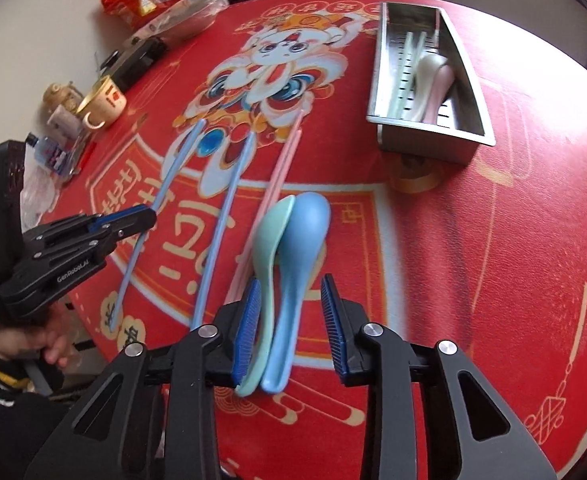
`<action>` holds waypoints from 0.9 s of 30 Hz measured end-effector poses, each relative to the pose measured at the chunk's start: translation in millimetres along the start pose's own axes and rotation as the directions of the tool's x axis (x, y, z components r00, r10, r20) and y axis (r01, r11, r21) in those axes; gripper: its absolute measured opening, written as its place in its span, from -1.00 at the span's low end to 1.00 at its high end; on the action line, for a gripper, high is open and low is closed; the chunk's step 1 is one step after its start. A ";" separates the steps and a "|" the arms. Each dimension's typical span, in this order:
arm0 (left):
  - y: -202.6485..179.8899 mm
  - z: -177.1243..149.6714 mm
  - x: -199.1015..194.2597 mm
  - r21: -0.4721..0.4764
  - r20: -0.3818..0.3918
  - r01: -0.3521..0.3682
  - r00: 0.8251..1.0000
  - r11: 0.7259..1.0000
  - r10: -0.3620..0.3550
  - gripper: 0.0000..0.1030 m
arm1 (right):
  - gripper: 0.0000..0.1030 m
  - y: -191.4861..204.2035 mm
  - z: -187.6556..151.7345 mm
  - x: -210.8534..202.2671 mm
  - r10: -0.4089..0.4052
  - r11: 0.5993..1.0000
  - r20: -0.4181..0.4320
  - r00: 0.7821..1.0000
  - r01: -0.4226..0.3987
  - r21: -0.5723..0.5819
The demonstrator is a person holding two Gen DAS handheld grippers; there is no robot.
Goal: Organize utensils
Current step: 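Close the right tool on the teal spoon while the left tool holds the blue chopstick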
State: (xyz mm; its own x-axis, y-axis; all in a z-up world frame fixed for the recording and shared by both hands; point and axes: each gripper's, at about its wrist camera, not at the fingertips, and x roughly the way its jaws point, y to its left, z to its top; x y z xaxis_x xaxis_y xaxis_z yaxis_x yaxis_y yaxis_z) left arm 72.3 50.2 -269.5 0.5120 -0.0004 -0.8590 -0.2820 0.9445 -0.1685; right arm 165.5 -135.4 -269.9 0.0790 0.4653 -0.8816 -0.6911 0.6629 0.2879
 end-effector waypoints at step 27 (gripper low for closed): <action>14.7 -13.6 -7.4 -0.033 0.005 0.048 0.999 0.998 -0.048 -0.89 | -0.75 23.2 3.6 49.2 -0.039 0.996 -0.126 0.991 0.028 -0.086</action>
State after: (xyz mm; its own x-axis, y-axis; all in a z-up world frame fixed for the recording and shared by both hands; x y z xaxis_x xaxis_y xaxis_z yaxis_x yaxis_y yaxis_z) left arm 53.3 59.6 -272.2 0.5292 -0.0440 -0.8474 -0.2835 0.9321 -0.2254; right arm 155.9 -95.0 -305.3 0.0148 0.3614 -0.9323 -0.7480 0.6227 0.2295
